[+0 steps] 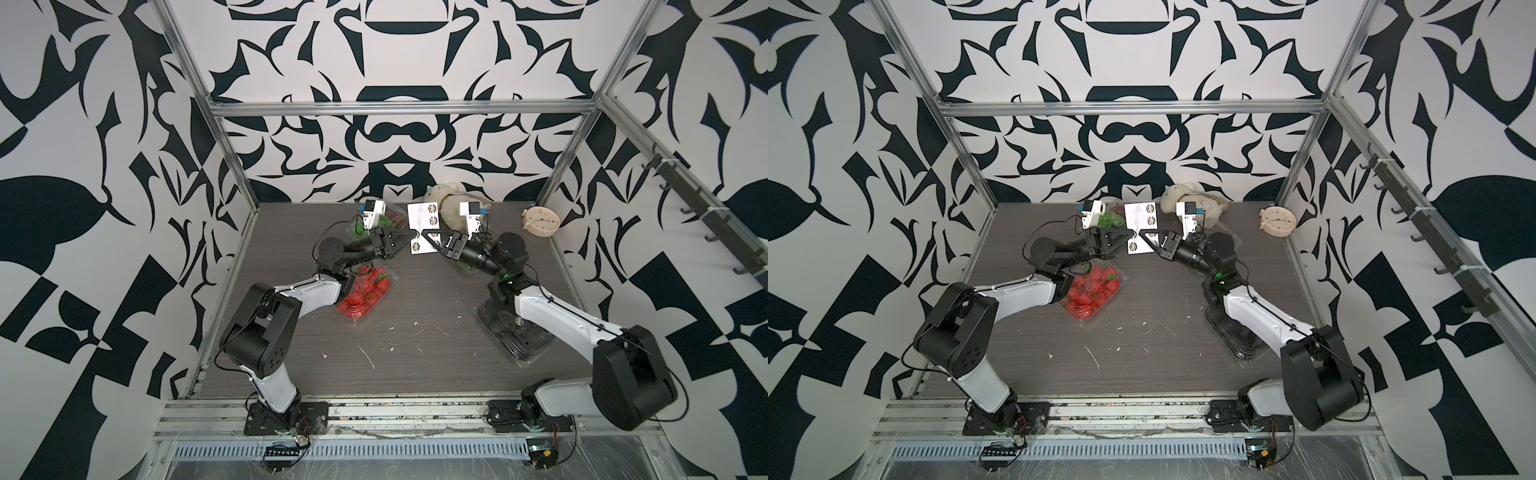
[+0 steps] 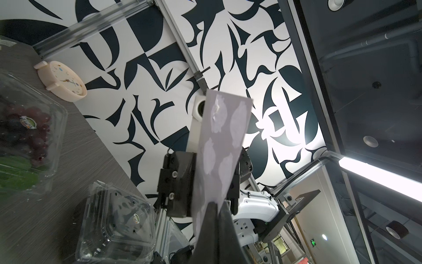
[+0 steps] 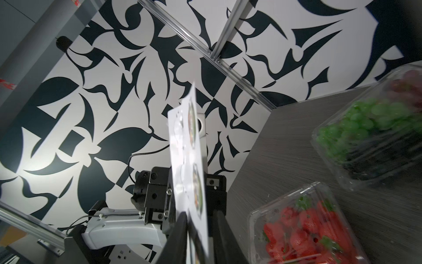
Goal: Label fruit boxes
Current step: Adjust the label sticker.
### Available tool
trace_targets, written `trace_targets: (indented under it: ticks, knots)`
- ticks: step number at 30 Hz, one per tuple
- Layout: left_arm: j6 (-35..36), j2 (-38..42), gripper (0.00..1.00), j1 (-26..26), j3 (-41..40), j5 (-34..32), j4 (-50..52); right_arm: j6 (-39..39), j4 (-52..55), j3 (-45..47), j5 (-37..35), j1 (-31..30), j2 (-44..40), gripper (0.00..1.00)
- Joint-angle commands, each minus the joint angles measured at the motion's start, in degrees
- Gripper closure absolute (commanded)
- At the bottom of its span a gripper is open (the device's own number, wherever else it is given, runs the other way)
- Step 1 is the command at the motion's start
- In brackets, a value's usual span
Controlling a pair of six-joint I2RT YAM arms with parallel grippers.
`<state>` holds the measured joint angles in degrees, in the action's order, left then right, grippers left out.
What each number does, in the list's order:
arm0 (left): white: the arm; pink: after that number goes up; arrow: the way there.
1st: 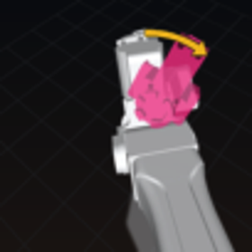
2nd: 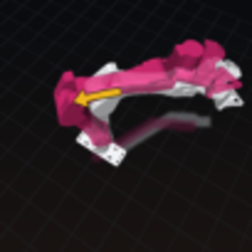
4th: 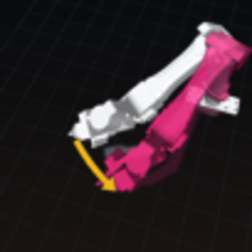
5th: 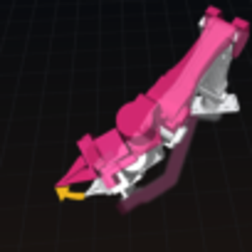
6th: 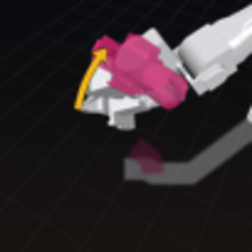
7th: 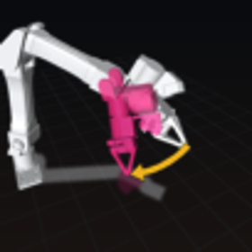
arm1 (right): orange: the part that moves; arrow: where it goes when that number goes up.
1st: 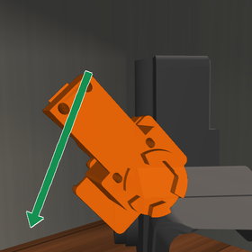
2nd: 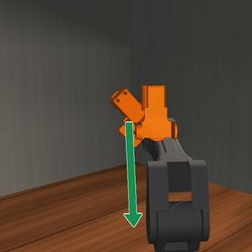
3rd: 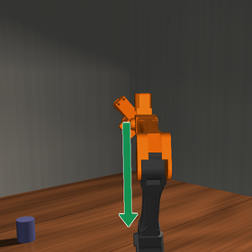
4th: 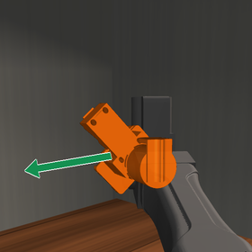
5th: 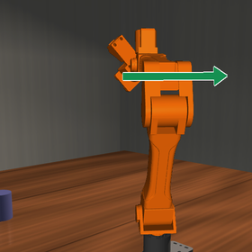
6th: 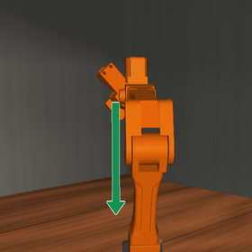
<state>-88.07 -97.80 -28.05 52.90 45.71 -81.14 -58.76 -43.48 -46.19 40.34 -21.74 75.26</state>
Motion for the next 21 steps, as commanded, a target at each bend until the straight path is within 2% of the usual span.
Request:
trace_targets:
  ticks: [1,4,8,13,16,21]
  knots:
    - [0.9,0.88,1.0,1.24,-1.18,0.49,-1.38,7.5,9.52,-0.61,-3.2,1.67,-7.66,0.73]
    - [1.36,0.47,1.0,1.25,-1.05,0.8,-1.38,14.0,20.2,-2.78,-5.94,1.7,-12.99,0.7]
    - [1.74,-0.26,1.0,1.25,-0.91,0.82,-1.45,17.54,26.87,-5.77,-7.95,1.46,-16.45,0.68]
    - [2.03,0.02,1.0,1.25,-0.96,1.1,-1.44,18.19,29.42,-10.4,-6.51,-1.72,-12.68,0.68]
    - [2.04,0.29,1.0,1.18,-1.13,1.26,-1.39,18.5,29.42,-12.67,-6.58,-4.3,-9.34,0.74]
    - [2.09,0.79,1.0,0.98,-1.31,1.64,-1.39,18.87,29.59,-15.97,-7.2,-6.7,-4.96,0.74]
